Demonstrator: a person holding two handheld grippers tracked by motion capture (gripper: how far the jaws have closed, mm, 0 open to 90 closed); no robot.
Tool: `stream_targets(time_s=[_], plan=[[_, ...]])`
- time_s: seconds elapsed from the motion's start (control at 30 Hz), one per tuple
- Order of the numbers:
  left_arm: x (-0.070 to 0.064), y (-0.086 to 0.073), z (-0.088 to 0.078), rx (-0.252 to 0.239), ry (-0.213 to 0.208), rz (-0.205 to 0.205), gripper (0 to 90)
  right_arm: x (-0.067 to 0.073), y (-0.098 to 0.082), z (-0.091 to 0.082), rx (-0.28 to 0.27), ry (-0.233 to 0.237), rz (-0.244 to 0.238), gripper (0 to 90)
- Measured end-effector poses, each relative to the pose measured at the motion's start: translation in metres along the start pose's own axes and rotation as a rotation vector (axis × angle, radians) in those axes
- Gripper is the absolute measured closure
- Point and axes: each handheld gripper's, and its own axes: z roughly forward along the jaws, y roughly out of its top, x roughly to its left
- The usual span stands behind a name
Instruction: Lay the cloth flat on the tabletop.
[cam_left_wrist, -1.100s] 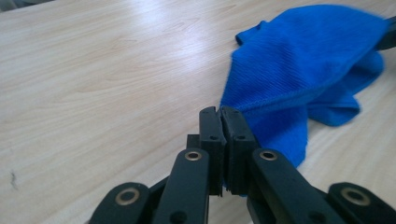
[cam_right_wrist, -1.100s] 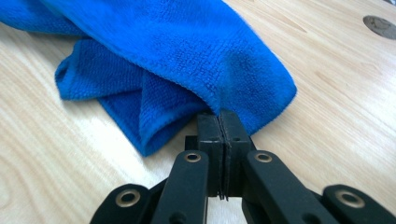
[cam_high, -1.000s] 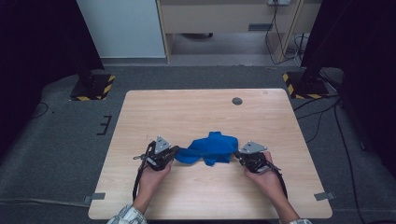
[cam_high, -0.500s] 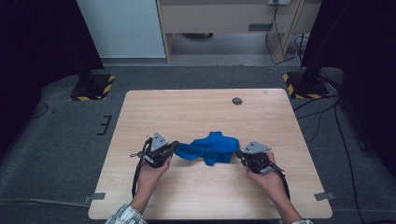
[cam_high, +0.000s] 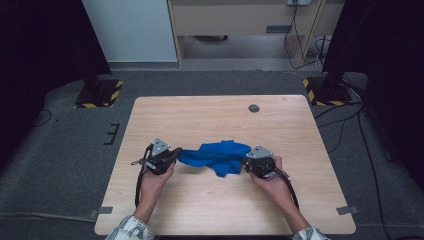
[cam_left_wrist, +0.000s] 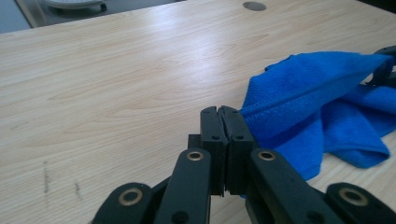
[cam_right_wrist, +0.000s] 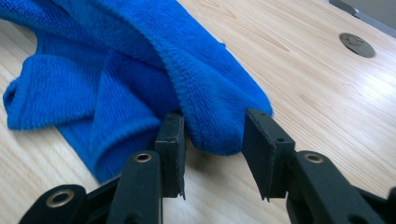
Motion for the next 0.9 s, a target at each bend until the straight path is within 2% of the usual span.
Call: stream_targets(time_s=[0.03, 0.1, 0.17, 0.2, 0.23, 0.27, 0.43, 0.53, 0.57, 0.6, 0.73, 0.83, 0.9], plan=[[0.002, 0.0, 0.0, 0.0, 0.002, -0.007, 88.3, -0.001, 0.002, 0.005, 0.004, -0.02, 0.009, 59.7], [0.005, -0.001, 0.0, -0.002, 0.003, -0.019, 88.3, -0.002, 0.002, 0.006, -0.004, -0.02, 0.016, 61.5], [0.007, -0.001, 0.0, 0.001, 0.001, -0.022, 88.3, -0.006, 0.003, 0.007, -0.021, -0.016, 0.029, 70.7], [0.008, -0.002, 0.001, 0.004, -0.004, -0.026, 88.3, -0.008, 0.003, 0.007, -0.03, -0.015, 0.027, 81.6], [0.009, -0.002, 0.004, 0.017, -0.009, -0.024, 88.3, -0.01, 0.004, 0.006, -0.037, -0.004, 0.038, 88.3], [0.009, -0.003, 0.006, 0.029, -0.011, -0.018, 88.2, -0.014, 0.005, 0.004, -0.051, 0.02, 0.067, 89.3], [0.008, -0.002, 0.016, 0.046, -0.014, -0.018, 88.1, -0.016, 0.006, -0.008, -0.054, 0.034, 0.056, 89.3], [0.005, 0.0, 0.024, 0.058, -0.016, -0.002, 88.0, -0.018, 0.004, -0.02, -0.043, 0.047, 0.056, 89.2], [0.003, 0.001, 0.027, 0.06, -0.022, 0.005, 88.0, -0.018, 0.002, -0.03, -0.036, 0.044, 0.051, 89.2], [0.0, 0.004, 0.031, 0.065, -0.029, 0.019, 88.0, -0.018, 0.002, -0.03, -0.036, 0.044, 0.051, 89.2], [-0.013, 0.011, 0.041, 0.07, -0.07, 0.044, 88.0, -0.018, -0.005, -0.057, -0.014, 0.06, 0.052, 89.2], [-0.026, 0.012, 0.038, 0.079, -0.1, 0.085, 88.0, -0.018, -0.015, -0.077, 0.017, 0.092, 0.058, 89.1], [-0.03, 0.013, 0.034, 0.076, -0.11, 0.091, 87.9, -0.02, -0.021, -0.083, 0.038, 0.094, 0.042, 88.9]])
